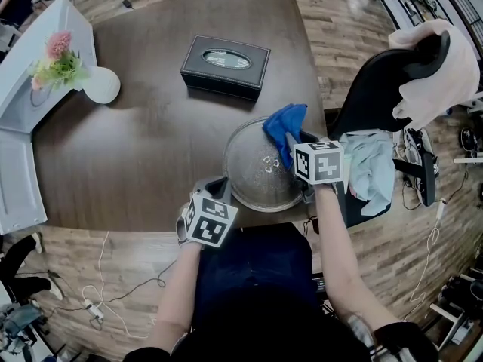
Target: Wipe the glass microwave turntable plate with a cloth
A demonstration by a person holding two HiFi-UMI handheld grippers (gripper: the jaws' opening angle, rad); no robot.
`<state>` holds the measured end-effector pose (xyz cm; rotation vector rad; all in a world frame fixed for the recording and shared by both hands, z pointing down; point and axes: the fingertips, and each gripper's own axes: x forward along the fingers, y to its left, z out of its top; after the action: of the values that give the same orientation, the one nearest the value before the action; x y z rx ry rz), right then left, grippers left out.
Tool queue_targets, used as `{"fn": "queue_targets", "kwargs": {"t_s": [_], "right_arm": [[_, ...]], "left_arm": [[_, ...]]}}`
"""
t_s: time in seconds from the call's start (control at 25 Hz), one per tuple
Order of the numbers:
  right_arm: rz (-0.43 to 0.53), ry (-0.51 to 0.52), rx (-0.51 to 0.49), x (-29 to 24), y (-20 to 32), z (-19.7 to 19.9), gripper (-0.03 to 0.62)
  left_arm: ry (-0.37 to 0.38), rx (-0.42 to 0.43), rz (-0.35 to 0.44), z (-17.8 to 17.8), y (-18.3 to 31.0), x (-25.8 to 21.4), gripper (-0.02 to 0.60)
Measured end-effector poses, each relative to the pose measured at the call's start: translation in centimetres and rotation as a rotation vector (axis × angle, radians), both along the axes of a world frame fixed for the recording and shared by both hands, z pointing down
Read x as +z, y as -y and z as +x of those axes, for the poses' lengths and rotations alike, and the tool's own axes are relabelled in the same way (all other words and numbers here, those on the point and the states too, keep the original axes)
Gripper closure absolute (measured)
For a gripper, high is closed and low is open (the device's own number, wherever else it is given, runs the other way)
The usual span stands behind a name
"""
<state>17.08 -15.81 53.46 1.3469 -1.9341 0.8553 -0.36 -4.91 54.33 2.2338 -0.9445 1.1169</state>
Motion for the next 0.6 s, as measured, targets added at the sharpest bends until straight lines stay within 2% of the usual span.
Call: {"fn": "queue_targets", "kwargs": {"t_s": [0.32, 0.6], "right_arm": [[0.028, -0.059, 0.026, 0.1, 0.4, 2.3, 0.530], [0.067, -0.080, 0.120, -0.5, 0.6, 5.2, 0.530]], "left_arm": [[-0.011, -0.005, 0.005, 0.1, 0.1, 0.0, 0.578], [-0.001, 0.000, 0.001, 0.0, 0.0, 0.0, 0.578]]}}
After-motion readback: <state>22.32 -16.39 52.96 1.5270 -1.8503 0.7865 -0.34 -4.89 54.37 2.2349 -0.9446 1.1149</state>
